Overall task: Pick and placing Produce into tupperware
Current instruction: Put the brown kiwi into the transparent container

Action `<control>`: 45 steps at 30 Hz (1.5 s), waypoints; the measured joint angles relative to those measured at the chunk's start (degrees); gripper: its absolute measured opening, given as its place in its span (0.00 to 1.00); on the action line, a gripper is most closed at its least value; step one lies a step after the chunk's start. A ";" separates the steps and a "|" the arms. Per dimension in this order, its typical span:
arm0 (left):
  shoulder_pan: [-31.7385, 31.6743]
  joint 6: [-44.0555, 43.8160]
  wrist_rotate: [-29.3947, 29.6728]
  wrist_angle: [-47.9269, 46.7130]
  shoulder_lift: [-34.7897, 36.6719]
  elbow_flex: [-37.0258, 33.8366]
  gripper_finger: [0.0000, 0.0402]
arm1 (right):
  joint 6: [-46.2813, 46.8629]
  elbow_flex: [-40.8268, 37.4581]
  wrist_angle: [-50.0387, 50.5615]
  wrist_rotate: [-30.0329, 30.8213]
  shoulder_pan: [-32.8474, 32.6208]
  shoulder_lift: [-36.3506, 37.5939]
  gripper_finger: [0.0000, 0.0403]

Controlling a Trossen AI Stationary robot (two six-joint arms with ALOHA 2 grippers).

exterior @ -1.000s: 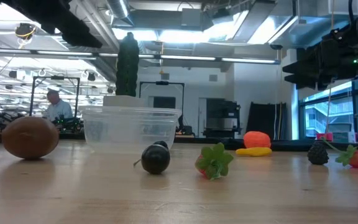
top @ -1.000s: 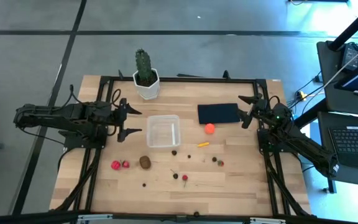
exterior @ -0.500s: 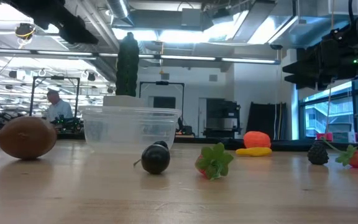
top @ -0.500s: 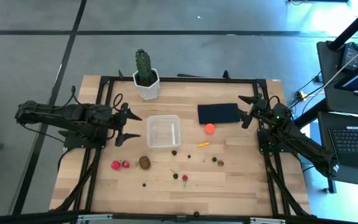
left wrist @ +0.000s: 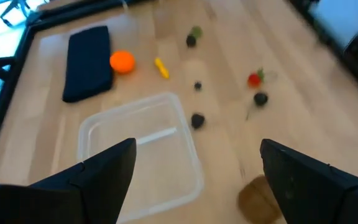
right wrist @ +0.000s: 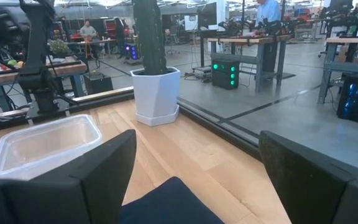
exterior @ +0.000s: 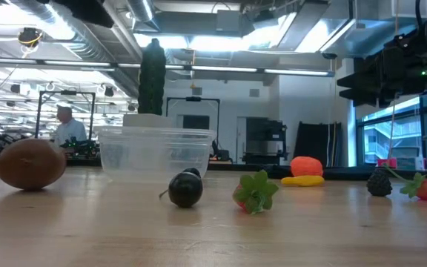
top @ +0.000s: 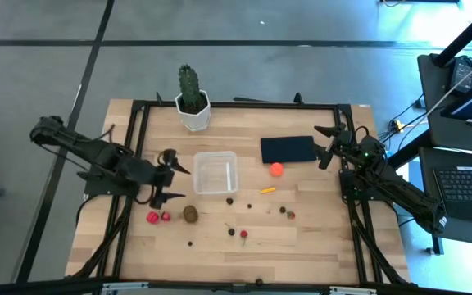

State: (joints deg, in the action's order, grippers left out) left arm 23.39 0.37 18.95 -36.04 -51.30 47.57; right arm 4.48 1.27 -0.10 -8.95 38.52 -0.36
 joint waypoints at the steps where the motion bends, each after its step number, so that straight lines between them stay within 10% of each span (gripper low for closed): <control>1: 0.62 0.18 0.57 -0.81 -1.43 0.68 0.83 | 0.12 0.00 0.00 -0.01 -0.01 0.00 0.84; 14: 6.79 -2.85 -1.43 -1.84 -13.74 1.53 0.83 | 1.52 0.00 0.00 -0.02 -0.02 0.00 0.84; 23: 9.12 11.73 -10.04 -2.52 -14.90 1.53 0.83 | 1.48 0.01 0.02 -0.02 -0.02 0.02 0.84; 45: 2.13 18.85 -12.67 -7.99 -26.40 1.53 0.83 | 2.83 0.00 0.02 -0.04 -0.02 0.00 0.84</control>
State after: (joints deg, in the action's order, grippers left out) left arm 25.51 19.21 6.28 -44.03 -77.70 49.10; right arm 7.31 1.27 -0.08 -8.99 38.50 -0.36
